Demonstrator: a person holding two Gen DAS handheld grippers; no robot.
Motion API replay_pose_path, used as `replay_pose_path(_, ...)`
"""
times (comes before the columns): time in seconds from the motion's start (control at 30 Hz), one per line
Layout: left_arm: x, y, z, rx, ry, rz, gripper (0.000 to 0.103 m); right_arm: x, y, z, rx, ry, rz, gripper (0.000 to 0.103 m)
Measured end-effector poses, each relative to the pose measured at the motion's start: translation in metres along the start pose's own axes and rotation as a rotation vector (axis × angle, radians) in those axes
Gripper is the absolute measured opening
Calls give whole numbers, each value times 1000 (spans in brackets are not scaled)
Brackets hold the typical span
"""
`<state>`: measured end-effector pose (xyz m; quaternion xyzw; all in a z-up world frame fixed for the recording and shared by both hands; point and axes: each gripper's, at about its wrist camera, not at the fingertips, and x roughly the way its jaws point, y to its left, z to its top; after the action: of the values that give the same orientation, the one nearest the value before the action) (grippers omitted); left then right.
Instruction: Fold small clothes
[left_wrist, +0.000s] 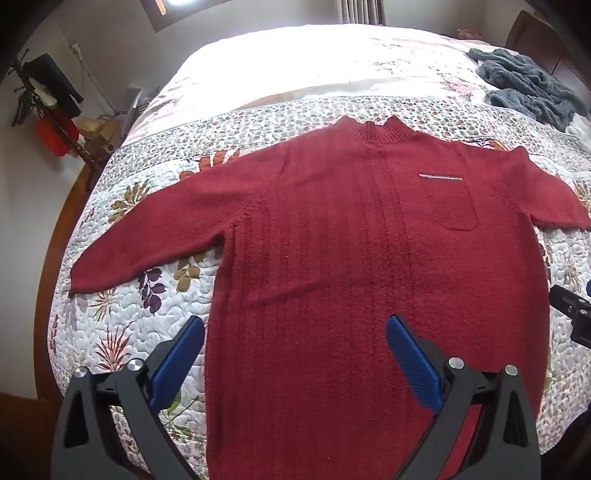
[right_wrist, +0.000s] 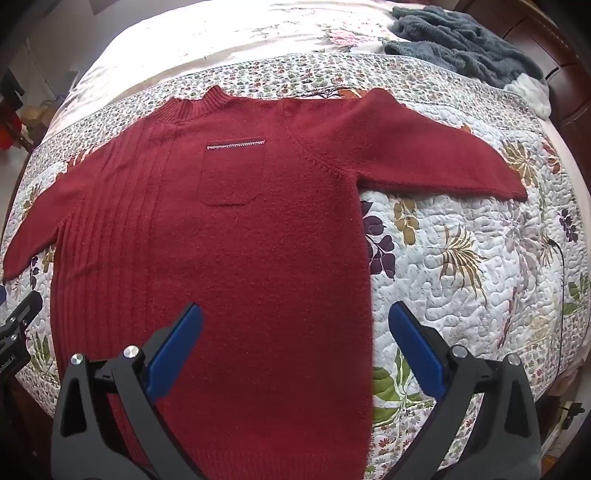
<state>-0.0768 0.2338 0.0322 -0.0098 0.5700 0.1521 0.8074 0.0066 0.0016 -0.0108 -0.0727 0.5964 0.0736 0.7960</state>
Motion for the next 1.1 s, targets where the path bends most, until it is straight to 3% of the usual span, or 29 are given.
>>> replay_pose_path(1.1,3,5,2,-3,-4,8,98,8,-5,4,7,6,9,99)
